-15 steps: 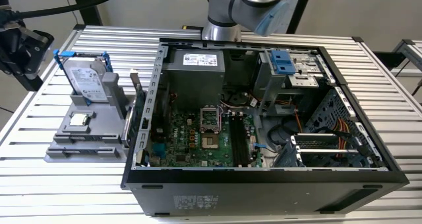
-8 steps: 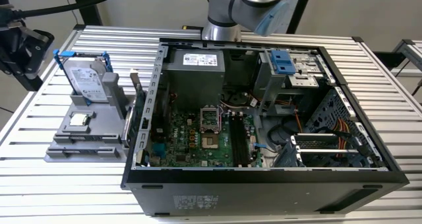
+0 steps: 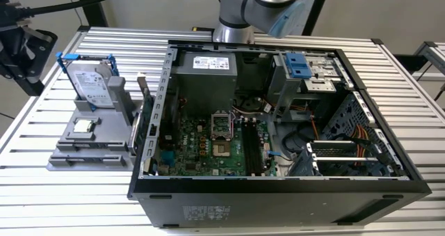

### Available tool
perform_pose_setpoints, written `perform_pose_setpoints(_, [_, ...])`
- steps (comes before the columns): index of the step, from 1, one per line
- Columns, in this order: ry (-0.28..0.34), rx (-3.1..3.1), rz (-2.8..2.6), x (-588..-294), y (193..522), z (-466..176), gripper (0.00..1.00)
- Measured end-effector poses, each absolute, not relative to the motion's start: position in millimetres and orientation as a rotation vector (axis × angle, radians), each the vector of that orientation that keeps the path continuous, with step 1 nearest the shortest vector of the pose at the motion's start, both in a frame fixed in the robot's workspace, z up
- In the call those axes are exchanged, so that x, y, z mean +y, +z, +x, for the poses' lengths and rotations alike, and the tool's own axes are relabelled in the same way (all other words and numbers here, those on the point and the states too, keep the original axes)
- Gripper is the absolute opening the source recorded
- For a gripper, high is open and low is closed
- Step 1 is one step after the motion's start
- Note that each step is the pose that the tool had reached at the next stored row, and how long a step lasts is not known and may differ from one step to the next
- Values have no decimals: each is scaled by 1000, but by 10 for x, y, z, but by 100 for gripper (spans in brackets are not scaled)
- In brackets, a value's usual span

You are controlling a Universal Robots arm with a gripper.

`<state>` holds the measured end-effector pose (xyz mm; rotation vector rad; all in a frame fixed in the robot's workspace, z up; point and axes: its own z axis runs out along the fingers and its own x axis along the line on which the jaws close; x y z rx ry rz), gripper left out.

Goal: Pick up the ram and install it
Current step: 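Pick up the ram and move it above insertion slot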

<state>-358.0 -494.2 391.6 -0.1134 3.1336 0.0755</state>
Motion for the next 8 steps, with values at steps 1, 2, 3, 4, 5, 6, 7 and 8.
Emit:
perform_pose_setpoints(1, [76, 3133, -126, -4942, 3916, -3580, 0])
perform_pose_setpoints(2, [76, 3133, -139, -4942, 3916, -3580, 0])
perform_pose_setpoints(3, [76, 3133, -154, -4942, 3916, -3580, 0])
perform_pose_setpoints(4, [76, 3132, -169, -4942, 3916, -3580, 0])
perform_pose_setpoints(5, [76, 3131, -184, -4942, 3916, -3580, 0])
perform_pose_setpoints(6, [76, 3131, -199, -4942, 3916, -3580, 0])
perform_pose_setpoints(7, [76, 3130, -213, -4942, 3916, -3580, 0])
perform_pose_setpoints(8, [76, 3129, -228, -4942, 3916, -3580, 0])
